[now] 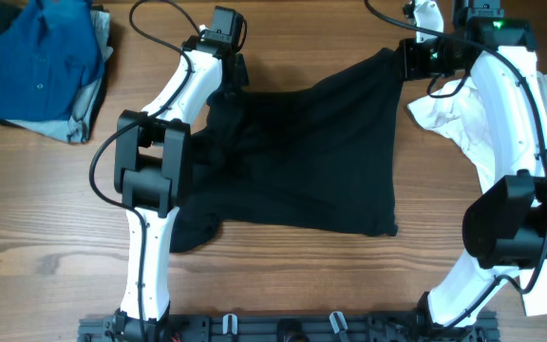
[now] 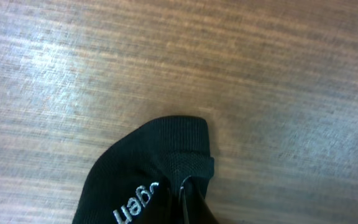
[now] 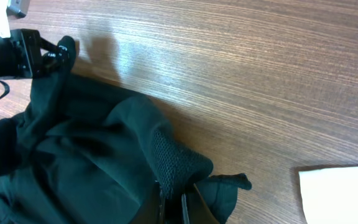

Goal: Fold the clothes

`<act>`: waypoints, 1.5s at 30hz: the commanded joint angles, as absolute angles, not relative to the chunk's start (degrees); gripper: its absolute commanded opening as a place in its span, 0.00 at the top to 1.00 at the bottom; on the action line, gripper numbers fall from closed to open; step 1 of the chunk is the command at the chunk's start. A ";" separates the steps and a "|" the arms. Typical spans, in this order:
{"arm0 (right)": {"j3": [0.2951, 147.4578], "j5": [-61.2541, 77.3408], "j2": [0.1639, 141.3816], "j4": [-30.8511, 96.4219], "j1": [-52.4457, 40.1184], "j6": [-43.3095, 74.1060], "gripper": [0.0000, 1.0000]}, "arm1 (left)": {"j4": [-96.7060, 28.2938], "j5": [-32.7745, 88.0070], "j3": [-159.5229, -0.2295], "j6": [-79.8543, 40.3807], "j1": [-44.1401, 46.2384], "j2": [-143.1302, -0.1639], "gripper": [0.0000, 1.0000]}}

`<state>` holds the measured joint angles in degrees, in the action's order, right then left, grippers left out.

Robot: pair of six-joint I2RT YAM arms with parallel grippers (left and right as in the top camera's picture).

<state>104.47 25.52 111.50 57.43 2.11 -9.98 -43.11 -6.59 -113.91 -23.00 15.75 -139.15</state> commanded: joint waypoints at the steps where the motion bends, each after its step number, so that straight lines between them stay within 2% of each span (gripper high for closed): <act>1: 105.54 26.98 110.02 56.60 2.48 -10.98 0.96 | -44.16 -8.47 -114.89 -22.98 16.12 -133.75 0.96; 8: 105.54 26.81 110.02 56.12 2.50 -10.79 0.96 | -42.28 -16.25 -114.89 -22.68 16.12 -126.48 0.96; 14: 105.54 26.13 110.02 55.51 2.50 -10.46 0.96 | -40.14 -16.56 -114.89 -20.01 16.12 -123.61 0.96; 25: 105.54 23.88 110.02 54.72 6.17 -7.92 0.96 | -44.62 -21.54 -114.89 -18.50 12.51 -123.20 0.96; 37: 105.54 23.07 110.04 39.13 9.61 -8.99 0.96 | -40.40 -20.88 -114.89 -19.57 4.82 -123.20 0.96; 45: 105.51 21.54 110.43 37.36 9.56 -12.91 0.96 | -31.59 -20.86 -114.89 -15.64 4.75 -123.20 0.96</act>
